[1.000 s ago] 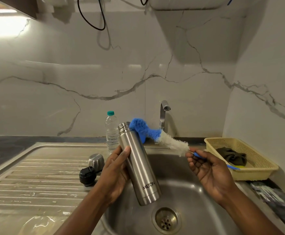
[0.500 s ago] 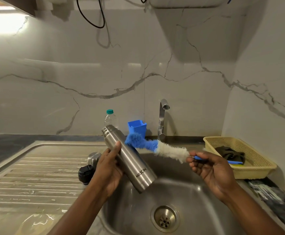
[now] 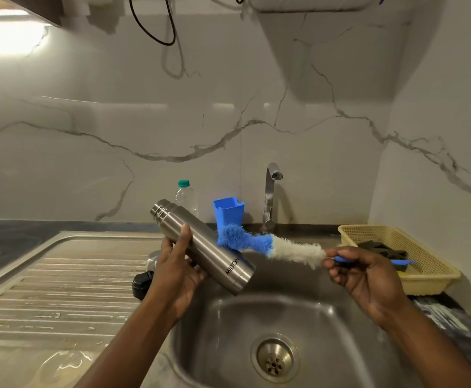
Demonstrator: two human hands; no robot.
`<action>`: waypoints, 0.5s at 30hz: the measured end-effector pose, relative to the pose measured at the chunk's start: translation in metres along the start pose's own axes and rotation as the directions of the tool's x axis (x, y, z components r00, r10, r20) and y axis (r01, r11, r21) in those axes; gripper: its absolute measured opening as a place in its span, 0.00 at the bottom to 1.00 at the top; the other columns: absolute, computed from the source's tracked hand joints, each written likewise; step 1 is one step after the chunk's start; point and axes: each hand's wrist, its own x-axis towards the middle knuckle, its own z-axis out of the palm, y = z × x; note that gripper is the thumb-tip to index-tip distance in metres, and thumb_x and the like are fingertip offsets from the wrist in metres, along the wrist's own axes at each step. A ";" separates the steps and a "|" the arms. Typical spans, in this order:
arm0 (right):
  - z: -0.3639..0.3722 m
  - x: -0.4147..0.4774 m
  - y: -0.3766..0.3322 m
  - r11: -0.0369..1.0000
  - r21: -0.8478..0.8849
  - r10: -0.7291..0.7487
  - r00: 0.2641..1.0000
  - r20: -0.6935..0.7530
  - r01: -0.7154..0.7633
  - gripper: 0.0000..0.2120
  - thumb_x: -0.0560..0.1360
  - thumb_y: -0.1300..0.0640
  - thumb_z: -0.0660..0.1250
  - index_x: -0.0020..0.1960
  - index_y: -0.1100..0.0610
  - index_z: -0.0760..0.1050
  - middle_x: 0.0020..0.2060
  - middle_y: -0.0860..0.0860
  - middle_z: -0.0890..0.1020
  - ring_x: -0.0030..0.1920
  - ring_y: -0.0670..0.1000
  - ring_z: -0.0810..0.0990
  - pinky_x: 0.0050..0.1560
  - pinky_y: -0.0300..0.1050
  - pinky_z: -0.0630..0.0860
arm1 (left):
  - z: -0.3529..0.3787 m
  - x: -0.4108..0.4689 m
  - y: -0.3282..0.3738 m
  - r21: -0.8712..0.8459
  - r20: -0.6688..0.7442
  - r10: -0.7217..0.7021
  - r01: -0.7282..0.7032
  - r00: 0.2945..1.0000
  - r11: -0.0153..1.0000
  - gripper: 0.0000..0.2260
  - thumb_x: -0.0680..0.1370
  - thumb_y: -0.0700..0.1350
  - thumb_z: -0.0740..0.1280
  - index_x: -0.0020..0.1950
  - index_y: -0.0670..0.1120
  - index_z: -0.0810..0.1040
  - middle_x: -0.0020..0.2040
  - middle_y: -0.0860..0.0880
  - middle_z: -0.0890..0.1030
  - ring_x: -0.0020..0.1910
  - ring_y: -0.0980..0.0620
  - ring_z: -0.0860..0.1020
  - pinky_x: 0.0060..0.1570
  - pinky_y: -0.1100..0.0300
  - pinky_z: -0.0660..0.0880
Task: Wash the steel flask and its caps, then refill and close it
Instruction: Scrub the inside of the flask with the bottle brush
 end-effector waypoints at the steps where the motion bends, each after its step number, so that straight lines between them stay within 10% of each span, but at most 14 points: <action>1: 0.001 0.000 0.003 1.000 -0.016 -0.003 1.000 0.013 0.004 0.12 0.71 0.61 0.65 0.42 0.66 0.86 0.38 0.65 0.83 0.33 0.54 0.81 0.33 0.42 0.81 | 0.000 0.000 0.000 -0.018 -0.006 0.006 -0.006 1.000 1.000 0.23 0.81 0.51 0.69 0.75 0.52 0.72 0.65 0.41 0.81 0.60 0.42 0.84 0.43 0.45 0.85; 8: 0.004 -0.003 -0.001 0.991 -0.105 -0.079 0.995 0.058 0.085 0.14 0.75 0.66 0.61 0.41 0.66 0.86 0.37 0.66 0.84 0.32 0.55 0.81 0.32 0.43 0.80 | -0.005 0.006 0.002 -0.072 -0.122 0.054 -0.063 0.991 0.995 0.29 0.76 0.53 0.72 0.75 0.51 0.71 0.70 0.40 0.77 0.68 0.38 0.79 0.64 0.30 0.76; 15: -0.002 0.000 0.003 0.993 -0.085 -0.082 0.997 0.015 0.083 0.17 0.78 0.67 0.58 0.41 0.67 0.85 0.35 0.65 0.82 0.30 0.54 0.79 0.29 0.42 0.78 | -0.007 0.008 0.009 -0.133 -0.166 0.077 -0.100 0.983 0.986 0.23 0.81 0.52 0.69 0.74 0.45 0.70 0.69 0.40 0.78 0.67 0.40 0.79 0.60 0.34 0.79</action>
